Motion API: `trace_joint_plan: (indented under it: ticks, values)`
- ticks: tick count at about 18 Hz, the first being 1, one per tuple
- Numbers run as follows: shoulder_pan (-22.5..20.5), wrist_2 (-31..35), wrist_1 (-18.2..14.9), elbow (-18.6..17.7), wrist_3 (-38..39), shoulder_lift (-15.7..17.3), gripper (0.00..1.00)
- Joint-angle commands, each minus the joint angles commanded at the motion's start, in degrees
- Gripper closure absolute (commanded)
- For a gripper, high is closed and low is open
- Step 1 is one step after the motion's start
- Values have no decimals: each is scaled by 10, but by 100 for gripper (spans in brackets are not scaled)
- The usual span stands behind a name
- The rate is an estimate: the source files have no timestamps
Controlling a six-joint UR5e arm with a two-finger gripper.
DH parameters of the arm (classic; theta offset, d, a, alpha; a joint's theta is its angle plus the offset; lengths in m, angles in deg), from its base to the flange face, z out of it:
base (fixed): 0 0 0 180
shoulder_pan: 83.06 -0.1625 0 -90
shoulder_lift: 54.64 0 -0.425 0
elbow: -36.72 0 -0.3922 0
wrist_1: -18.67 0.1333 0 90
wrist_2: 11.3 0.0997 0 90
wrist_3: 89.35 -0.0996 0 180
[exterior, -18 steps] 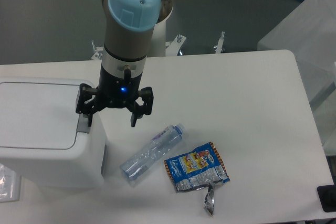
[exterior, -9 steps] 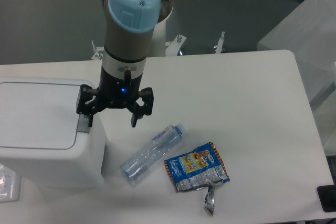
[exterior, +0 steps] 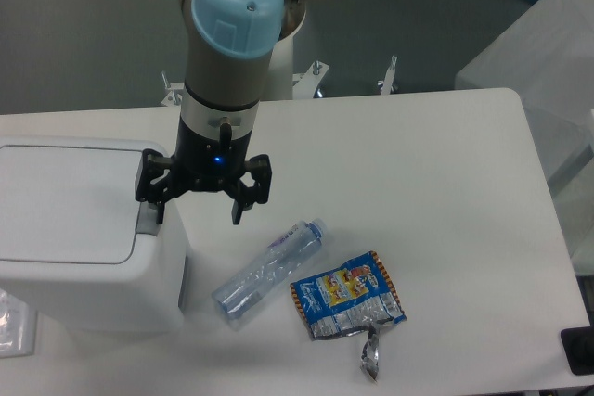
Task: Open the trash can
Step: 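Lift the gripper away from the opened trash can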
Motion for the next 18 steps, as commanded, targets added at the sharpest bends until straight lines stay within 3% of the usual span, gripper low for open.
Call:
trace_joint_plan:
  ticks: [8,12,14,18]
  values:
    - [0,0,0,-2,-2,1,0]
    - [-6,-1,9,30,-4,2,0]
    - [-29,5,34,39,-5,2,0]
    - [-95,57,40,40,-46,11,0]
